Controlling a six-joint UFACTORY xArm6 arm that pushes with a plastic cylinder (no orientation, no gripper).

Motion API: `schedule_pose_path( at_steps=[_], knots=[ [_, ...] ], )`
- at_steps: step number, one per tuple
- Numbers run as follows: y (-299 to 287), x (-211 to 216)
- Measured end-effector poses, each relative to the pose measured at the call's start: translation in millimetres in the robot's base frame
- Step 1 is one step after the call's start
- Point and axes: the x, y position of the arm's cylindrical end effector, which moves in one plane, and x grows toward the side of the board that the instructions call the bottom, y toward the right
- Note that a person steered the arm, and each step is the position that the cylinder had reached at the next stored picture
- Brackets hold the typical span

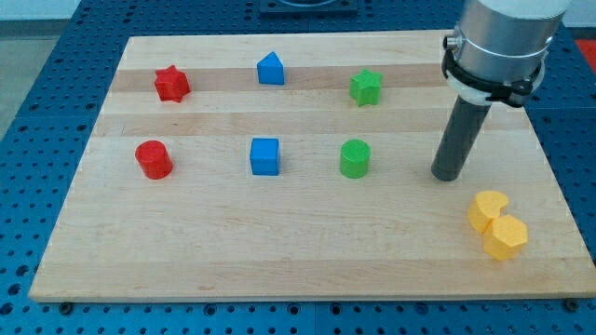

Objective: Push the green circle to the bottom center

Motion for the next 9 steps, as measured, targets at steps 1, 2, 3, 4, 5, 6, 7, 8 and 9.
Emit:
schedule_pose_path(
  at_steps=[1, 2, 3, 4, 5, 6, 7, 8, 9],
  knots=[
    [-1, -7],
    [-21, -47],
    [-32, -47],
    [-62, -45],
    [-85, -43],
    [-93, -44],
    [-108, -36],
    [-122, -21],
    [-134, -11]
  ],
)
